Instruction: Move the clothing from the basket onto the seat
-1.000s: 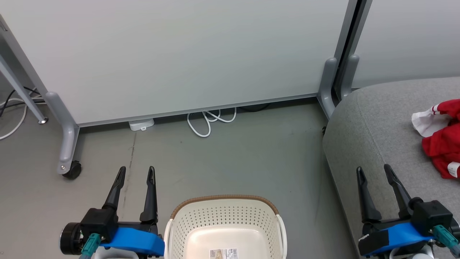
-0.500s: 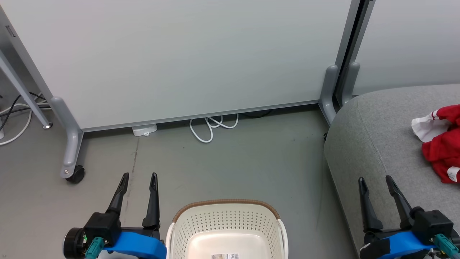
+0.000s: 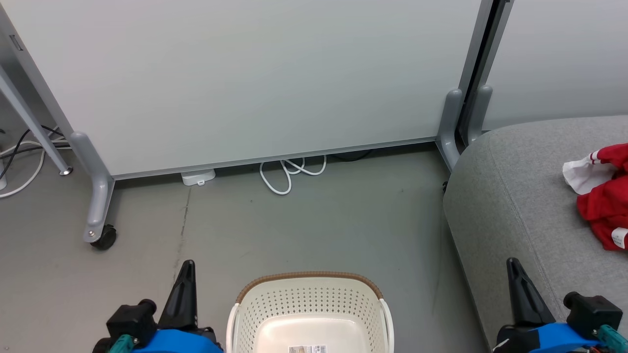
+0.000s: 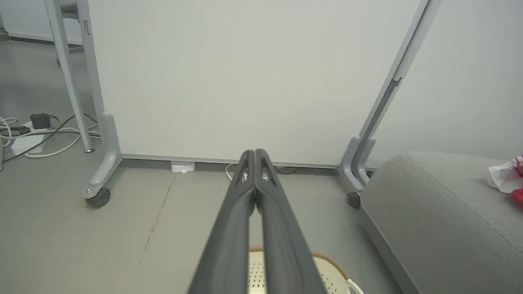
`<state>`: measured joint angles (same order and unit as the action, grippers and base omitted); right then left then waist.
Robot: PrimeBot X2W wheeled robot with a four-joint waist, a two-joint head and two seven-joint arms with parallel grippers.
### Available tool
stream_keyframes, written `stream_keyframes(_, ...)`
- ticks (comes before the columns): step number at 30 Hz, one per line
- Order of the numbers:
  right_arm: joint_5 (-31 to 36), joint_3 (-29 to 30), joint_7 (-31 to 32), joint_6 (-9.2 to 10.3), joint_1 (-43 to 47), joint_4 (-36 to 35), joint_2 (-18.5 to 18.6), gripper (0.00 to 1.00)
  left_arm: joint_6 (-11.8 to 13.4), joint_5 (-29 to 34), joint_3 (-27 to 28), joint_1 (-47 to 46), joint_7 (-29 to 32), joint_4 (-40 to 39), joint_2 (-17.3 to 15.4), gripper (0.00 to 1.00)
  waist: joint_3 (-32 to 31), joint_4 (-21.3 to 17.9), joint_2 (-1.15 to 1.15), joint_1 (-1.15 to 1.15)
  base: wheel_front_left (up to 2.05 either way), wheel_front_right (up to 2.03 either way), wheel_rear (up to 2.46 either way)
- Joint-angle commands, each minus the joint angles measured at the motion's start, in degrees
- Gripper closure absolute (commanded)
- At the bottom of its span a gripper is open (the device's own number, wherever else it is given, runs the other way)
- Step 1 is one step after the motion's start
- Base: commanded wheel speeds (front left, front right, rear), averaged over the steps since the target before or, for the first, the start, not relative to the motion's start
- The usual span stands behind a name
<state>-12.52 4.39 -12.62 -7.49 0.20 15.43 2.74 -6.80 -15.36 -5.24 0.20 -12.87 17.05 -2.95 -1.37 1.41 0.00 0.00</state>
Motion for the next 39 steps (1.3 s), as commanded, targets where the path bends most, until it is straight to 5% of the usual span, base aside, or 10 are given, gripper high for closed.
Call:
stream_keyframes(1,-3.3,0.3,0.7,0.0,-1.4,-1.0,0.2,1.0,-0.1,-3.1,0.8,-1.6,0.6,-1.0,0.0,1.0,0.0,0.0,0.0,0.0,0.0,0.0,0.0)
stream_keyframes(39,-37.4,0.9,8.7,0.0,-3.7,-1.5,0.2,1.0,-0.4,-36.0,5.8,-4.0,9.0,-2.1,0.0,1.0,0.5,-0.5,0.0,0.0,0.0,0.0,0.0)
